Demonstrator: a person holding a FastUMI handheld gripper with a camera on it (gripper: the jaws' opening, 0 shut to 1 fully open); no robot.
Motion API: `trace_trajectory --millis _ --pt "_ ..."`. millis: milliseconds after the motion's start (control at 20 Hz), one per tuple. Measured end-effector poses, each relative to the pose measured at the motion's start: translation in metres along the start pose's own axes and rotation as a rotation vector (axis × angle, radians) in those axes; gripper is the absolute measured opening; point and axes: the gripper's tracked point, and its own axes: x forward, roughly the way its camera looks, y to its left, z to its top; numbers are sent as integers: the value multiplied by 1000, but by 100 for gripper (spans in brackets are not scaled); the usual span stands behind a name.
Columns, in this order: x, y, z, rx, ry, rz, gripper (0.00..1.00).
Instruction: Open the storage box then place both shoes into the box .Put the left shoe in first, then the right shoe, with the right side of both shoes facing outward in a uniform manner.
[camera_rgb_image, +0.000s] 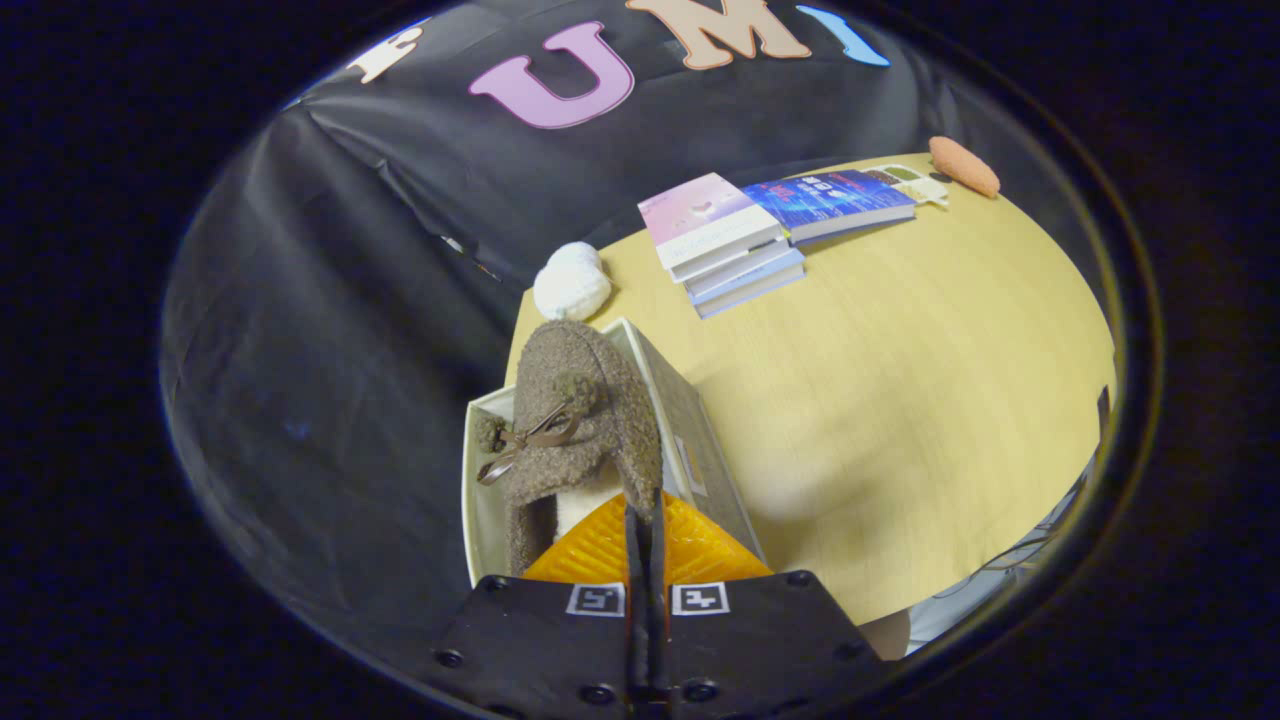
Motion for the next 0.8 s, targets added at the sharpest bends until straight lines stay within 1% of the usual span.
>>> trace_trajectory --millis 50,150,250,350,450,500,650,800 --pt "0 -1 -1 4 1 0 4" --pt "4 -2 0 15 -8 -1 8" --pt "4 0 0 16 -7 -1 8" --pt "6 5 3 19 -12 25 9" --pt "-7 3 8 38 -30 26 10" --pt "1 3 14 46 -34 28 10" --pt "-3 -2 22 49 -43 27 10" --pt "-12 -6 33 46 -85 36 10"
